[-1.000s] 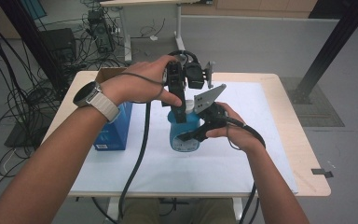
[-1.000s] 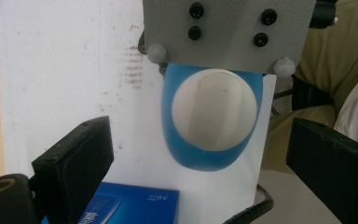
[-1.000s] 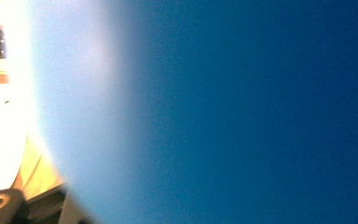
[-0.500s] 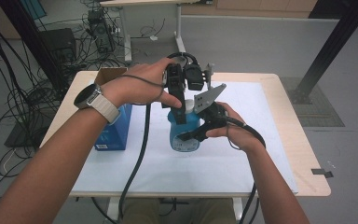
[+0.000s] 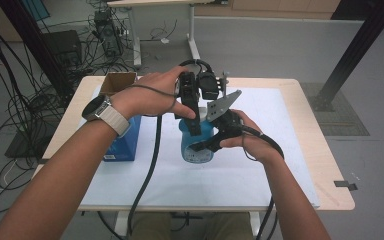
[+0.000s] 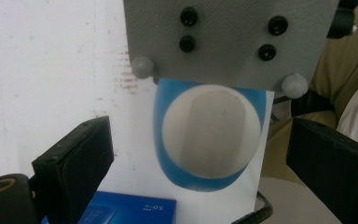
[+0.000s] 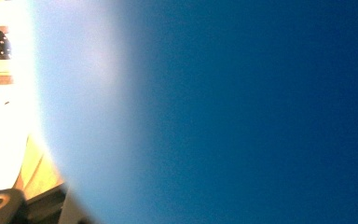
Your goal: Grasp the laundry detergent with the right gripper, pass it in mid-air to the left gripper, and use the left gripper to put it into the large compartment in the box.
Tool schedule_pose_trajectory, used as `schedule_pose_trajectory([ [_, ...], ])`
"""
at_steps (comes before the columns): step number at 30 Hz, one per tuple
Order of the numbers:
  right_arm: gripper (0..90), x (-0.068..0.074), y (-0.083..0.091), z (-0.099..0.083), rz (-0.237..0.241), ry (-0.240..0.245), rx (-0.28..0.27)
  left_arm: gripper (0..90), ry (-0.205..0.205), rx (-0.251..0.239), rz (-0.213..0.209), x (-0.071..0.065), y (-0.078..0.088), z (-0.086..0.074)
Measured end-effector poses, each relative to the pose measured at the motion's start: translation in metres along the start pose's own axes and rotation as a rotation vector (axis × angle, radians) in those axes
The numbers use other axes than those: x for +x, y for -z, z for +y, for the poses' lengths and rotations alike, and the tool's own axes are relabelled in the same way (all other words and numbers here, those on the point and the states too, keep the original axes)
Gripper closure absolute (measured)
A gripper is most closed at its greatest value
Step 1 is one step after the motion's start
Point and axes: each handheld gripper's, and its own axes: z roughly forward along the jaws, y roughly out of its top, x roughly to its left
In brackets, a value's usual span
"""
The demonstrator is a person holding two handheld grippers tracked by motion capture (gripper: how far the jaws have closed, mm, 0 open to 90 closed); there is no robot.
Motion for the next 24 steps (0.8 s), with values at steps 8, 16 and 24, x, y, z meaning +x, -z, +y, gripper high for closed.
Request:
schedule_pose_trajectory([
  [8, 44.0, 0.001, -0.001, 0.000, 0.005, 0.000, -0.005, 8.2, -0.002, 0.000, -0.014, 0.001, -0.008, 0.000],
  [16, 44.1, 0.001, -0.002, 0.000, 0.007, -0.006, -0.009, 8.8, -0.007, -0.002, -0.024, 0.002, -0.014, 0.000],
  [24, 44.1, 0.001, -0.002, 0.000, 0.010, -0.001, -0.014, 9.5, -0.008, 0.004, -0.033, 0.004, -0.021, 0.000],
])
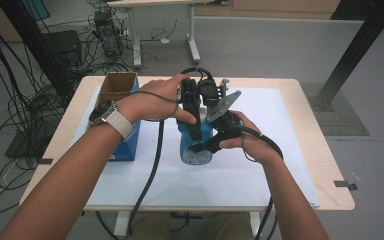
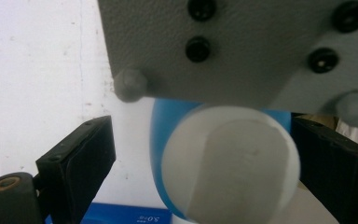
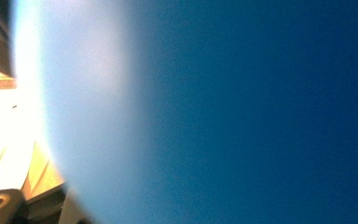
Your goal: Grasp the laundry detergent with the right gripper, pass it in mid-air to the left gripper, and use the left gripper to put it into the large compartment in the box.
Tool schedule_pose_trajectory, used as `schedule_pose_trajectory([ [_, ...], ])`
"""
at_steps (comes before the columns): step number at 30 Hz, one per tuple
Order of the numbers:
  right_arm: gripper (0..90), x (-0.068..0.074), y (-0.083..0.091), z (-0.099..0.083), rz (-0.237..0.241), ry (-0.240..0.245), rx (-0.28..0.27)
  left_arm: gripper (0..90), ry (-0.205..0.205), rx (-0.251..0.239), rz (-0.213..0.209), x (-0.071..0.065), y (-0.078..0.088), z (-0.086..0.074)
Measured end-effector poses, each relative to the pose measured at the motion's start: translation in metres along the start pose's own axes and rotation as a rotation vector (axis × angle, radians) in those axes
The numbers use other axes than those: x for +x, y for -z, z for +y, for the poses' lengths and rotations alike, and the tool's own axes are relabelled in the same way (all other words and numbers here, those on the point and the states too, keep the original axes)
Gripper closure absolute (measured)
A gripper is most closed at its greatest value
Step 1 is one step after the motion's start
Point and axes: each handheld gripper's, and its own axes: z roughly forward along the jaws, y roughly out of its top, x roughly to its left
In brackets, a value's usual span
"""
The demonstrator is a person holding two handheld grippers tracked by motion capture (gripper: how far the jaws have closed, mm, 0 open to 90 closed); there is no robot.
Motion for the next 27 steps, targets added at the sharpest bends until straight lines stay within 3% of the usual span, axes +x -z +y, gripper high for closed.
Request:
schedule_pose_trajectory([
  [2, 44.0, 0.0008, 0.0003, 0.0004, 0.006, -0.005, 0.000, 9.6, 0.000, -0.003, -0.003, 0.0001, -0.0005, 0.0002],
  [6, 44.1, -0.0023, -0.0003, -0.0005, -0.006, 0.036, -0.009, 11.7, -0.004, -0.003, -0.008, 0.0000, -0.0017, 0.0009],
  [7, 44.0, 0.0015, 0.0011, 0.0007, 0.010, -0.016, -0.001, 11.8, -0.004, -0.002, -0.010, 0.0001, -0.0021, 0.0012],
  [10, 44.0, 0.0031, 0.0006, 0.0010, 0.022, -0.024, -0.005, 13.0, -0.008, 0.001, -0.018, 0.0001, -0.0038, 0.0019],
  [27, 44.0, 0.0035, 0.0003, 0.0027, 0.016, -0.007, 0.000, 18.5, -0.012, 0.007, -0.049, -0.0007, -0.0080, 0.0044],
])
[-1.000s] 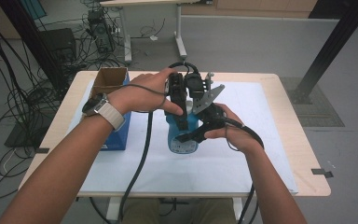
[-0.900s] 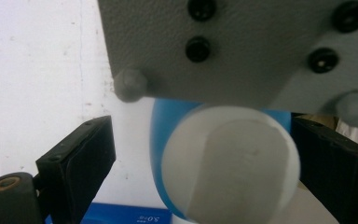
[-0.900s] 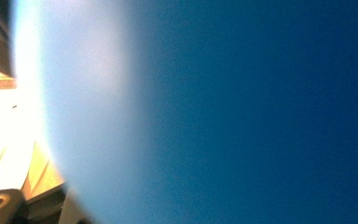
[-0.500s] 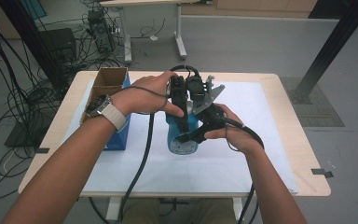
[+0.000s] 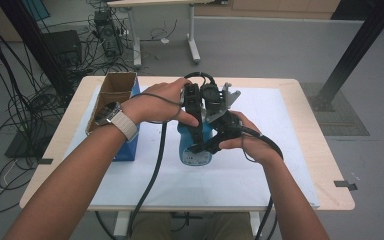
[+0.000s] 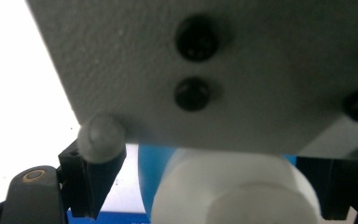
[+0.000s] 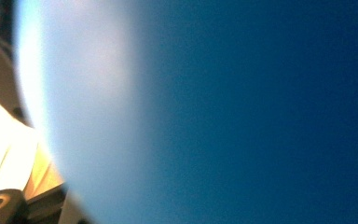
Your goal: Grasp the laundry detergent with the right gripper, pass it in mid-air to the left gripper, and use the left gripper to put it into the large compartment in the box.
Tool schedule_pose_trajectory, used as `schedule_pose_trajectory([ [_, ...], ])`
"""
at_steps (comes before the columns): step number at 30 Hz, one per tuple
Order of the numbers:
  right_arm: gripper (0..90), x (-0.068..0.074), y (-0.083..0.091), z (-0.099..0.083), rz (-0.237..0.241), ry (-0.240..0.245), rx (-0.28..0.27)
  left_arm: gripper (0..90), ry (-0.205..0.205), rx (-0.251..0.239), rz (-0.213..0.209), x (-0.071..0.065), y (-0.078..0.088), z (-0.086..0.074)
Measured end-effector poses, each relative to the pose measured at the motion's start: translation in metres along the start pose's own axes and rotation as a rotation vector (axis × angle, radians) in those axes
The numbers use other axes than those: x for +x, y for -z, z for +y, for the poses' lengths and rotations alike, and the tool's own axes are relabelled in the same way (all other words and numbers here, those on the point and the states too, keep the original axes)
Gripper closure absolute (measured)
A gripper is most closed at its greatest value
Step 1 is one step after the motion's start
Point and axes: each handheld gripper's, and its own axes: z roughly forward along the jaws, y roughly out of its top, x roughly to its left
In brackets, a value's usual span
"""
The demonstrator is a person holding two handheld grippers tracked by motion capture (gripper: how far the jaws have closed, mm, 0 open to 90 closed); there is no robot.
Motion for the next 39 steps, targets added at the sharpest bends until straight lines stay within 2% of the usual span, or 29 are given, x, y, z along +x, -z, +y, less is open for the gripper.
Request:
schedule_pose_trajectory([
  [10, 44.1, -0.0012, -0.0012, 0.0003, -0.005, 0.021, -0.005, 23.2, 0.003, -0.001, -0.018, 0.0007, -0.0011, -0.0009],
  [11, 44.0, -0.0001, -0.0008, 0.0008, -0.005, 0.008, -0.003, 23.8, 0.002, -0.004, -0.019, 0.0009, -0.0012, -0.0011],
  [21, 44.1, 0.0003, -0.0012, 0.0017, 0.003, 0.008, -0.011, 29.3, 0.002, -0.008, -0.026, 0.0018, -0.0010, -0.0024],
  [29, 44.1, -0.0007, -0.0006, 0.0013, -0.003, 0.024, -0.020, 34.2, -0.004, -0.013, -0.036, 0.0019, -0.0010, -0.0020],
  [30, 44.1, 0.0004, -0.0001, 0.0015, 0.000, 0.007, -0.013, 34.3, -0.004, -0.013, -0.035, 0.0017, -0.0013, -0.0019],
  [33, 44.1, 0.0007, -0.0003, 0.0013, 0.000, 0.005, -0.015, 36.6, -0.003, -0.014, -0.046, 0.0014, -0.0010, -0.0019],
  [39, 44.1, 0.0011, 0.0000, 0.0018, 0.002, 0.005, -0.017, 37.1, -0.007, -0.013, -0.041, 0.0009, -0.0004, -0.0019],
])
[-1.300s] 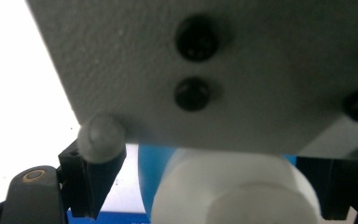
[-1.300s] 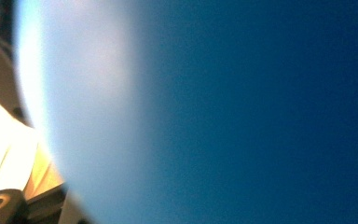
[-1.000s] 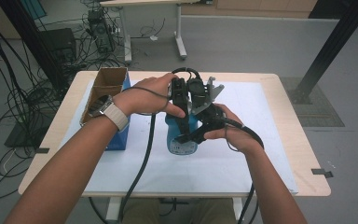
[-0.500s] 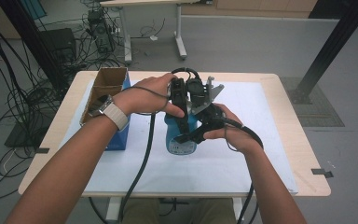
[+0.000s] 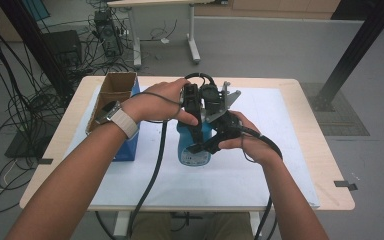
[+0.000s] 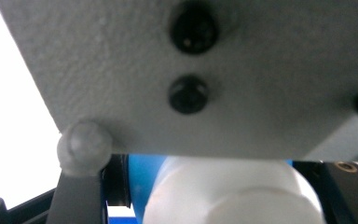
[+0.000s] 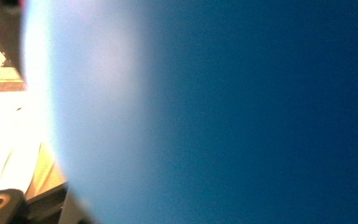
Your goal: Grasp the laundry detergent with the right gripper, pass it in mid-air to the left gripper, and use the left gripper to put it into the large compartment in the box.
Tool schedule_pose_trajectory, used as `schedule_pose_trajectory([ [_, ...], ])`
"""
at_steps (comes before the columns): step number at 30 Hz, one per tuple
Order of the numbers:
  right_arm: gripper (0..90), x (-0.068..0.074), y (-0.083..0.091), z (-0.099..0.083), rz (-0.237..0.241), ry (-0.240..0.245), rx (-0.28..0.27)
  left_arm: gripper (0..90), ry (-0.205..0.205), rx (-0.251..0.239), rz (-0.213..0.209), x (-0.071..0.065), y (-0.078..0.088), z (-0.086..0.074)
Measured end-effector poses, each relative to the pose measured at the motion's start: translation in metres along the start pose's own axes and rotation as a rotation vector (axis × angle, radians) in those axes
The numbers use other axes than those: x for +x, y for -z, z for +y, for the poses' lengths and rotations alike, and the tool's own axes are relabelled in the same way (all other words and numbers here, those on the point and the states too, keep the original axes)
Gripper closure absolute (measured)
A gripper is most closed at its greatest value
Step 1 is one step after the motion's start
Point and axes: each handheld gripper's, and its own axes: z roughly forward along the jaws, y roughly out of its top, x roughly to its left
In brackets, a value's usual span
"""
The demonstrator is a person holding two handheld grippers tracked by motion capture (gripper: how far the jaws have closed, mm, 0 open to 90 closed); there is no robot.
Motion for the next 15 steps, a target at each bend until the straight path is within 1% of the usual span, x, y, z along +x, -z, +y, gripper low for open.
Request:
schedule_pose_trajectory([
  [4, 44.1, 0.0001, -0.0003, 0.0000, 0.002, -0.001, -0.002, 37.4, 0.000, 0.005, 0.004, -0.0009, 0.0003, 0.0002],
  [10, 44.1, 0.0003, 0.0004, 0.0003, -0.003, 0.003, 0.002, 37.5, 0.001, -0.002, 0.010, -0.0016, 0.0002, 0.0001],
  [15, 44.1, 0.0010, 0.0011, 0.0004, -0.003, 0.005, 0.005, 37.5, -0.007, -0.004, 0.012, -0.0023, 0.0007, 0.0001],
])
